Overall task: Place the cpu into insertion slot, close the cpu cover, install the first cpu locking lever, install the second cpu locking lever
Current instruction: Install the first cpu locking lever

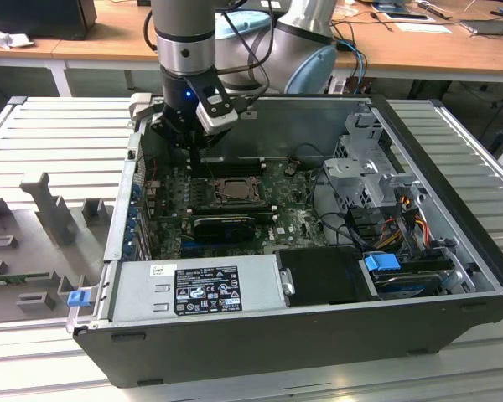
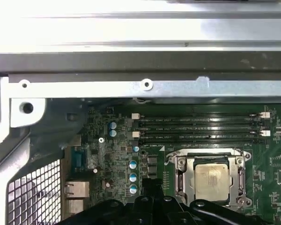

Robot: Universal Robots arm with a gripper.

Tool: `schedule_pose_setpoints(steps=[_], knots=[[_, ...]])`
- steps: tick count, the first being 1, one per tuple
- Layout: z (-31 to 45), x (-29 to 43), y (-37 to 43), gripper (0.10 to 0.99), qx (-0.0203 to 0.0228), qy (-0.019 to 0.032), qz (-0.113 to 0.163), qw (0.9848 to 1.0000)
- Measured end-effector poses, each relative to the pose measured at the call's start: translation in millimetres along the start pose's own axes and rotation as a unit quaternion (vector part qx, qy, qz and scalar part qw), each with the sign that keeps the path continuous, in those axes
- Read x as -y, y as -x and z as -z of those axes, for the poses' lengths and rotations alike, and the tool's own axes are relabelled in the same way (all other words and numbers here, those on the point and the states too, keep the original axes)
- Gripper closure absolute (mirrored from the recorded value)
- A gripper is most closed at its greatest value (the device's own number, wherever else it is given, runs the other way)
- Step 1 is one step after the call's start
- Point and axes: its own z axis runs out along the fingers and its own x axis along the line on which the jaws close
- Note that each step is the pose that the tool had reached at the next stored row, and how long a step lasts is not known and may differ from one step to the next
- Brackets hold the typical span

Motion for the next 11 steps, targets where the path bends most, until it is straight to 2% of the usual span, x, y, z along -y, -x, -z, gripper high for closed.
schedule_pose_setpoints(steps=[11], knots=[[-4.0,-19.8,-0.1,0.980,-0.0004,0.0001,0.004,1.0000]])
